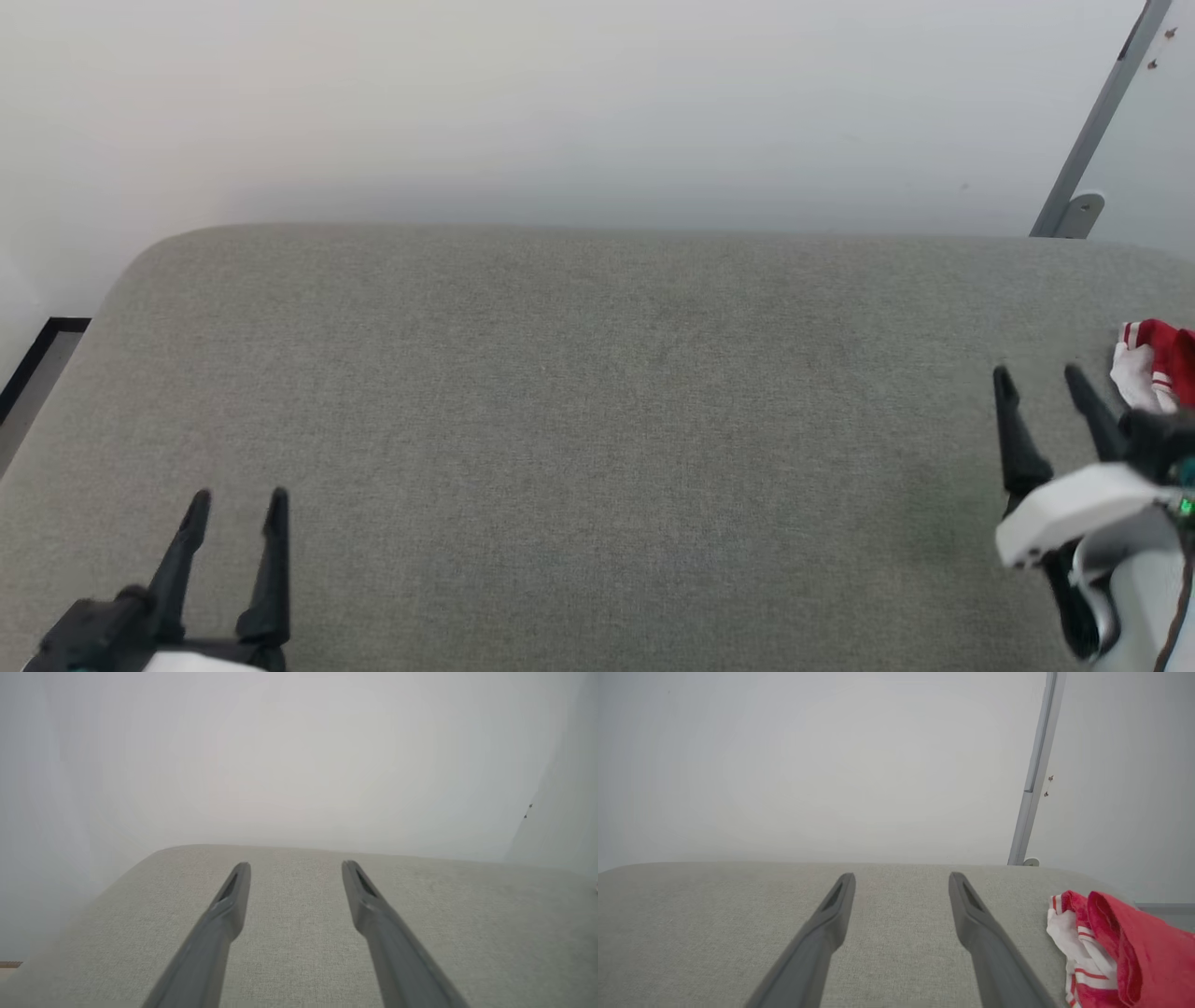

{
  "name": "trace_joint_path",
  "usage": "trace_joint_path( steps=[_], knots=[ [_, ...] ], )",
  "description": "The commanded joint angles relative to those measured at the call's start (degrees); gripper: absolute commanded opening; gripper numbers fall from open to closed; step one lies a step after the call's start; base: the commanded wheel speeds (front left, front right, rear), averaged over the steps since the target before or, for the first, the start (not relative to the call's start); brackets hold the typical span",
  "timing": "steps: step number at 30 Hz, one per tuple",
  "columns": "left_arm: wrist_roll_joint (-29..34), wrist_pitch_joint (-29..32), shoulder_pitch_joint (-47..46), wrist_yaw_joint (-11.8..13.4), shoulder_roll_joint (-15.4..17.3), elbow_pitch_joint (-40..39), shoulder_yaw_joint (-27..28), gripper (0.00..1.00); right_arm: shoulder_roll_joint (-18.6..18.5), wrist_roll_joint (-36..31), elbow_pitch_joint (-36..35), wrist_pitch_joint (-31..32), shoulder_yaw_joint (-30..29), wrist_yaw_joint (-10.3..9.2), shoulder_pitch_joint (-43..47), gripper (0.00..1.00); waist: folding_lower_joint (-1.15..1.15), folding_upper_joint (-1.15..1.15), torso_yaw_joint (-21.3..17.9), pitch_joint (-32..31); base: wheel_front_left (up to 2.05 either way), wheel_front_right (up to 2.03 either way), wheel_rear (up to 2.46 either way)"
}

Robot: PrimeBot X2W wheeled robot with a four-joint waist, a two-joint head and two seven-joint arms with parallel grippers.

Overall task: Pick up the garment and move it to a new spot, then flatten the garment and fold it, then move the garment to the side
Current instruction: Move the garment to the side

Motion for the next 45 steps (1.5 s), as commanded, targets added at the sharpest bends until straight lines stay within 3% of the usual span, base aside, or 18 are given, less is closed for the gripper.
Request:
trace_joint_path(
  steps=[1,11,23,45],
  knots=[
    [-0.05,-0.28,0.66,-0.04,-0.1,0.04,0.34,1.0,0.43,-0.56,-0.52,-0.47,-0.15,-0.15,1.03,1.0,0.0,0.0,-0.02,-0.08,0.0,0.0,0.0],
    [1.51,-0.28,5.04,-0.04,-1.58,-0.89,4.91,1.0,5.99,-3.08,-11.37,-0.49,-4.77,-0.14,12.53,1.0,0.0,0.0,-1.47,-0.97,0.0,0.0,0.0],
    [2.01,-0.28,8.17,-0.04,-3.32,-1.83,6.73,1.0,9.95,-4.84,-18.81,-0.51,-6.32,-0.14,20.34,1.0,0.0,0.0,-2.06,-1.44,0.0,0.0,0.0],
    [1.51,-0.28,8.9,-0.04,-4.39,-1.5,6.41,1.0,11.94,-6.07,-27.18,-0.52,-3.88,-0.14,26.33,1.0,0.0,0.0,-2.29,-1.1,0.0,0.0,0.0]
  ],
)
